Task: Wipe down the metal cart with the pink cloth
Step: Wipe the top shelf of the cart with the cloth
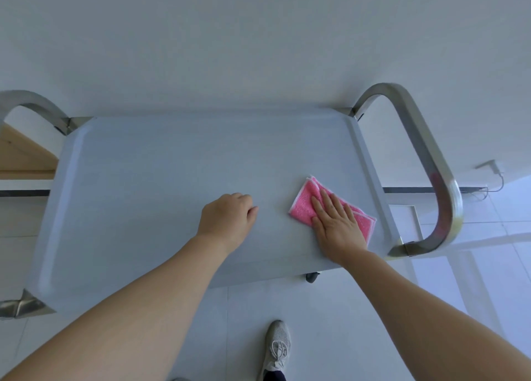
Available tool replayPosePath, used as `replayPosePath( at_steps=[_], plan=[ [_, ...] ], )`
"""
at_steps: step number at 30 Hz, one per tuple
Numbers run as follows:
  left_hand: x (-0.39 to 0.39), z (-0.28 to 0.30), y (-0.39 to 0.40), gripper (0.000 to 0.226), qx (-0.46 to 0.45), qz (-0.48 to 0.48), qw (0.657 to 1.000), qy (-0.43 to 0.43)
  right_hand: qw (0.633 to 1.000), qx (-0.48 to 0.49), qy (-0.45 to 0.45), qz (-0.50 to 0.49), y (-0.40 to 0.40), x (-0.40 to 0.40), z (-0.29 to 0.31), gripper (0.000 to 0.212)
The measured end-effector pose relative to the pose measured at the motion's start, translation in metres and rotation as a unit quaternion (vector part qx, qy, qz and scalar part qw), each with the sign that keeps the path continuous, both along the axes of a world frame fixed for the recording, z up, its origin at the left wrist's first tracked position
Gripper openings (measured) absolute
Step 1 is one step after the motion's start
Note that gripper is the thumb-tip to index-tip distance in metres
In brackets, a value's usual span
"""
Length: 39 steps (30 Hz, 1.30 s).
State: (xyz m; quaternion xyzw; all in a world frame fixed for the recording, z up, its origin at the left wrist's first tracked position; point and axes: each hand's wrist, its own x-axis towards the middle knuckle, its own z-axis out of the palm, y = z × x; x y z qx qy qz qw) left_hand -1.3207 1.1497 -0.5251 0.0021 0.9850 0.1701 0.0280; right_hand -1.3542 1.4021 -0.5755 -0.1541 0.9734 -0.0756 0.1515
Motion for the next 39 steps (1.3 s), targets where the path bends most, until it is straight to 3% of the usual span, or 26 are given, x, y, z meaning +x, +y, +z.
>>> replayPosePath(
  at_steps=[6, 10, 14, 16, 21, 24, 27, 29, 31, 34, 37, 39],
  plan=[
    [-0.021, 0.018, 0.037, 0.03, 0.02, -0.018, 0.999, 0.019, 0.984, -0.157, -0.06, -0.058, 0.005, -0.014, 0.02, 0.045],
    [-0.035, 0.041, 0.055, 0.03, 0.025, -0.031, 0.998, 0.042, 0.926, -0.306, -0.109, -0.192, 0.013, -0.019, 0.059, 0.043],
    [-0.042, 0.071, 0.068, 0.029, 0.033, -0.047, 0.996, 0.065, 0.871, -0.408, -0.127, -0.241, 0.026, -0.024, 0.116, 0.03],
    [-0.043, 0.088, 0.069, 0.029, 0.036, -0.065, 0.994, 0.077, 0.85, -0.455, -0.108, -0.243, 0.033, -0.023, 0.149, 0.027],
    [-0.04, 0.126, 0.067, 0.029, 0.024, -0.103, 0.989, 0.1, 0.83, -0.488, 0.037, -0.268, 0.069, -0.018, 0.24, 0.031],
    [-0.038, 0.142, 0.069, 0.031, 0.014, -0.119, 0.987, 0.104, 0.84, -0.456, 0.14, -0.257, 0.1, -0.009, 0.276, 0.031],
    [-0.036, 0.147, 0.074, 0.032, 0.01, -0.134, 0.986, 0.1, 0.911, -0.262, 0.243, -0.204, 0.117, 0.004, 0.258, 0.044],
    [-0.033, 0.144, 0.078, 0.032, 0.015, -0.141, 0.985, 0.096, 0.951, -0.125, 0.218, -0.18, 0.115, 0.022, 0.215, 0.045],
    [-0.027, 0.138, 0.081, 0.031, 0.009, -0.155, 0.984, 0.09, 0.974, -0.054, 0.122, -0.185, 0.112, 0.044, 0.16, 0.045],
    [-0.021, 0.127, 0.081, 0.033, -0.003, -0.175, 0.981, 0.087, 0.978, -0.03, 0.048, -0.203, 0.12, 0.065, 0.102, 0.047],
    [-0.021, 0.119, 0.077, 0.033, -0.013, -0.179, 0.981, 0.074, 0.97, -0.039, 0.163, -0.175, 0.118, 0.065, 0.09, 0.035],
    [-0.02, 0.112, 0.077, 0.032, -0.003, -0.168, 0.983, 0.075, 0.96, -0.064, 0.163, -0.216, 0.123, 0.059, 0.086, 0.047]
  ],
)
